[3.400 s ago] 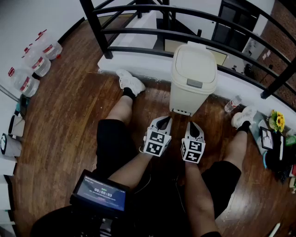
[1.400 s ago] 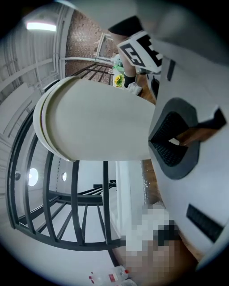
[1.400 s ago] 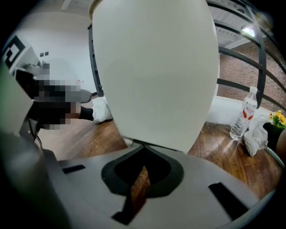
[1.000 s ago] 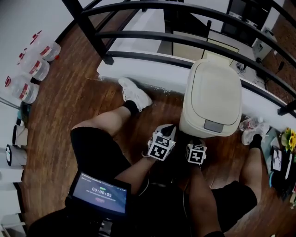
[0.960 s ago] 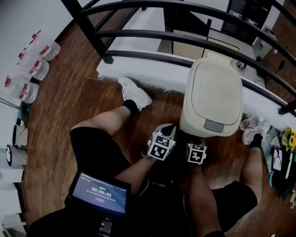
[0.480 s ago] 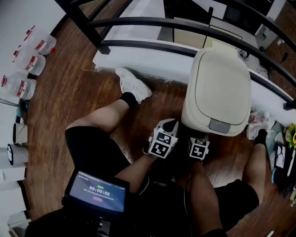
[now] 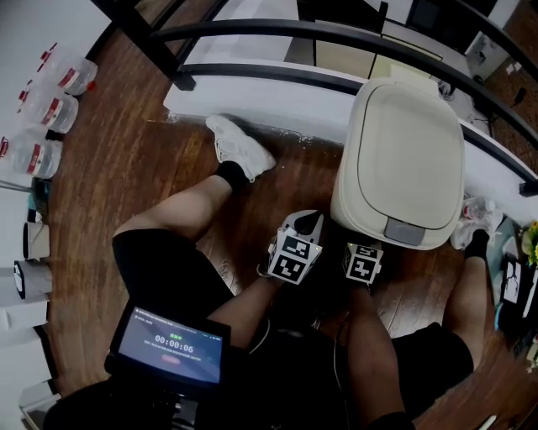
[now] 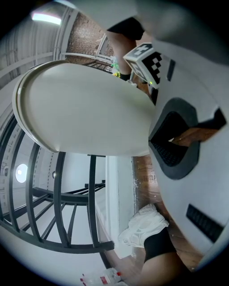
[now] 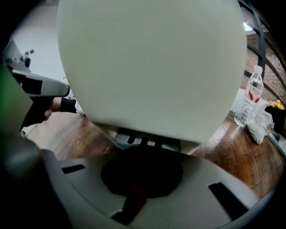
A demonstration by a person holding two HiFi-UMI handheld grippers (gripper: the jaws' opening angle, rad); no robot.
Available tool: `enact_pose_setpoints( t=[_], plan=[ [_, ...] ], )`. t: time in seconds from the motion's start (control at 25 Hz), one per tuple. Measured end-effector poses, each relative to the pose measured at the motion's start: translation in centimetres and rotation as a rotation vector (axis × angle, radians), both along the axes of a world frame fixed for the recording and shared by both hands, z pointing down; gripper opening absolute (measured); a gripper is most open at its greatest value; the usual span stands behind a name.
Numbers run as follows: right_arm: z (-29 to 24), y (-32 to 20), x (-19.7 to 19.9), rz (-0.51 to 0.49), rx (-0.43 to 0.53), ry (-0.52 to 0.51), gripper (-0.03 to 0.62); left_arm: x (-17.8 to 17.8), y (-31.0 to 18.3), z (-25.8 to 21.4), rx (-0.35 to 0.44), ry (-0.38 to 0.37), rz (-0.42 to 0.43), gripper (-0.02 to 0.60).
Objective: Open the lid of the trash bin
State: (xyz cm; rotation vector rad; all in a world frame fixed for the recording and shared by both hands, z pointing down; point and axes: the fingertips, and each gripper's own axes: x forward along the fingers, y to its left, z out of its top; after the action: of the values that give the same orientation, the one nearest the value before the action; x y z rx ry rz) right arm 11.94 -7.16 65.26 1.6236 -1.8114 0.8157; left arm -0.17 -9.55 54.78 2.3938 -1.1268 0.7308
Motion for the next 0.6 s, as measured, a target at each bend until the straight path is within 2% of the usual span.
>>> enact_pose_setpoints(
  t=[0.12, 0.32, 0.6],
  plan=[
    [0.2, 0.0, -0.1, -0.001, -0.021, 0.013, 0.005, -0.1, 0.1, 0.5, -0.011, 0.001, 0.002, -0.002],
    [0.8, -0.1, 0.1, 0.030, -0.023, -0.044, 0.005, -0.5, 0.0, 0.7, -0.023, 0.006, -0.014, -0.002],
    [1.4, -0.3, -0.2, 0.001, -0.036, -0.022, 0.005, -0.8, 0.0, 1.4, -0.038, 0.005, -0.022, -0.002]
  ],
)
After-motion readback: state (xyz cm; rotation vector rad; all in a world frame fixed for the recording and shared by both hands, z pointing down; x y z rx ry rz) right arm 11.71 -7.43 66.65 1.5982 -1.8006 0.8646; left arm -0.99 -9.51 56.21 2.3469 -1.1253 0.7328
